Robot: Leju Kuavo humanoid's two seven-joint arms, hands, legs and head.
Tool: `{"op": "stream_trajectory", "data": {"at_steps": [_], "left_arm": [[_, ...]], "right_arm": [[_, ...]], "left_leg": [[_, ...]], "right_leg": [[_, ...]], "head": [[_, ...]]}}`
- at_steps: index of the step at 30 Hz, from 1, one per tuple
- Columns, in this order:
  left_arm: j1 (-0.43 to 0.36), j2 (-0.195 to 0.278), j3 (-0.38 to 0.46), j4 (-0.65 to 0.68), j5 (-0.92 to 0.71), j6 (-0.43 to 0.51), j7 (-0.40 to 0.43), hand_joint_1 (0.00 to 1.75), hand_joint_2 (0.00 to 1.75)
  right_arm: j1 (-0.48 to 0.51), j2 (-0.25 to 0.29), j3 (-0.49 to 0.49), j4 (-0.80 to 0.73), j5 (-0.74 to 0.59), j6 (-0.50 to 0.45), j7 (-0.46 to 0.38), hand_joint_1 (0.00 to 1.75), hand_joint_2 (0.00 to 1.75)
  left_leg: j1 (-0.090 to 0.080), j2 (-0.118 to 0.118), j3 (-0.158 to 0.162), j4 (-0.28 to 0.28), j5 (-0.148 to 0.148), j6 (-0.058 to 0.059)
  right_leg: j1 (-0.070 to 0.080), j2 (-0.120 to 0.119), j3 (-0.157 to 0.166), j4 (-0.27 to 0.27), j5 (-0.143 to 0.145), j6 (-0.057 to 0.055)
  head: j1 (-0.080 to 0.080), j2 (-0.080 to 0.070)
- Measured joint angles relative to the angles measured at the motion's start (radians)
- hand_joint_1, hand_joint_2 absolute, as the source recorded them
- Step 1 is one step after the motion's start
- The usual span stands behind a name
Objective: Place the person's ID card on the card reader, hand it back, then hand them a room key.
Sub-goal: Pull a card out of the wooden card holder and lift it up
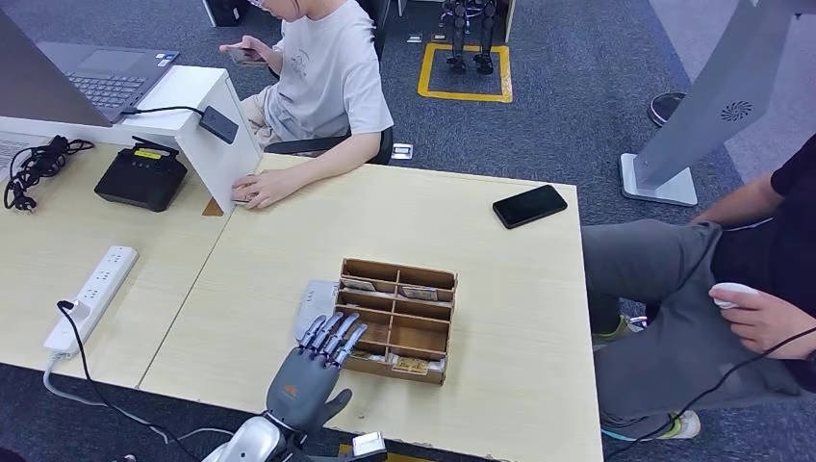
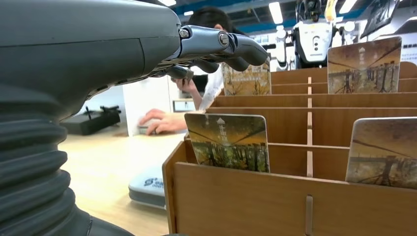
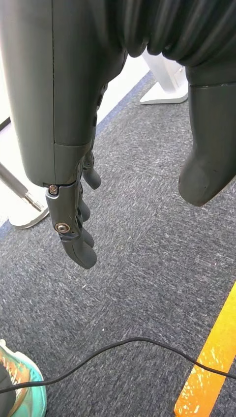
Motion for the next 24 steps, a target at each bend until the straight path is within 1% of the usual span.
{"op": "stream_trajectory", "data": {"at_steps": [7, 24], "left_arm": [[0.000, -0.008, 0.011, 0.004, 0.067, -0.037, -0.023, 0.00, 1.75], [-0.001, -0.009, 0.011, -0.010, 0.076, -0.047, -0.033, 0.00, 1.75]], "right_arm": [[0.000, 0.000, -0.006, 0.002, 0.005, -0.003, -0.003, 0.00, 1.75], [0.000, 0.000, -0.020, 0.005, 0.006, -0.002, -0.008, 0.00, 1.75]], "left_leg": [[0.000, 0.000, 0.000, 0.000, 0.000, 0.000], [0.000, 0.000, 0.000, 0.000, 0.000, 0.000]], "right_leg": [[0.000, 0.000, 0.000, 0.000, 0.000, 0.000], [0.000, 0.000, 0.000, 0.000, 0.000, 0.000]], "head": [[0.000, 0.000], [0.000, 0.000]]}}
